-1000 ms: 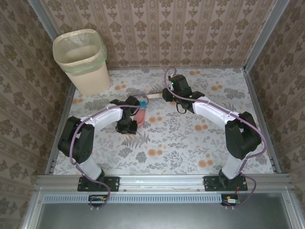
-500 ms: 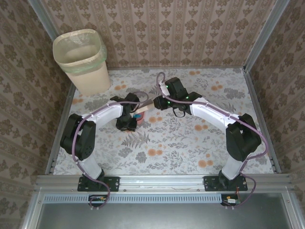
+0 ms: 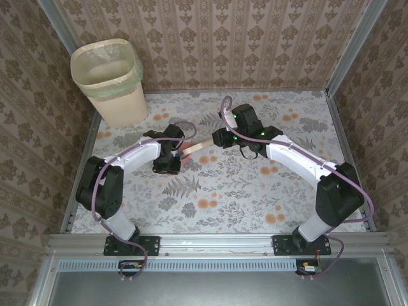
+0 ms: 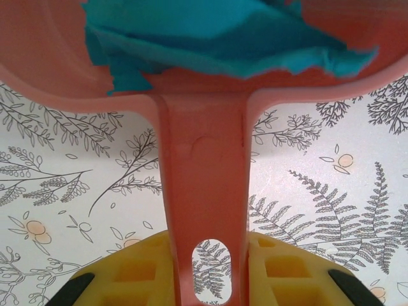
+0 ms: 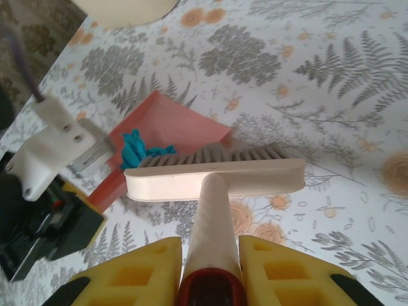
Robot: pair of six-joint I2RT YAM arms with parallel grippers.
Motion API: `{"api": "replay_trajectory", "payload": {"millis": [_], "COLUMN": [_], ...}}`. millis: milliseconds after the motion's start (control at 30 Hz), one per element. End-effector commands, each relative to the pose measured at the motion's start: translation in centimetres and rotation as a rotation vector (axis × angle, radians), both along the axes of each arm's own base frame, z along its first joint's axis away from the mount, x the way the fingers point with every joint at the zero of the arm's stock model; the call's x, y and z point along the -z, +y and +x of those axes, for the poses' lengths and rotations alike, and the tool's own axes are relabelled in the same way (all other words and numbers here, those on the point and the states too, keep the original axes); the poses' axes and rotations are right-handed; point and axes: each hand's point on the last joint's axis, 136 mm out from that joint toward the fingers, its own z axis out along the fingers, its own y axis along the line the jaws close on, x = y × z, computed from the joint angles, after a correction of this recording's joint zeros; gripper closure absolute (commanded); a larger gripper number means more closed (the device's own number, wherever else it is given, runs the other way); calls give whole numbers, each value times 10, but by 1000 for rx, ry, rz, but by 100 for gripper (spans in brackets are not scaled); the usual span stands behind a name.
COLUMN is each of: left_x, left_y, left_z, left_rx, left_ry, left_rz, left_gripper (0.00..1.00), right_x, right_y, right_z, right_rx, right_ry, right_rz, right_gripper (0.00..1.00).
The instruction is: Sweep away the paper scraps from the table
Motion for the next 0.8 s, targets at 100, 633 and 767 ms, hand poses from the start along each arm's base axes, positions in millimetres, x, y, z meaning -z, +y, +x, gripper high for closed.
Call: {"api": "replay_trajectory", "payload": {"millis": [100, 633, 767], "left_x": [-15, -60, -83], "left_y": [4, -9, -11], "left_z": [2, 0, -2], "left_rx": [28, 57, 54], "left_ry": [-71, -153, -169], "left_rz": [22, 4, -8], "left_gripper": [100, 100, 100], "right_x": [-34, -67, -49], "right_y": [-32, -149, -183], "right_z": [15, 11, 12], "right_rx": [168, 659, 799], "right_ry": [-121, -352, -298], "right_rz": [123, 306, 348], "right_gripper": [100, 100, 100]}}
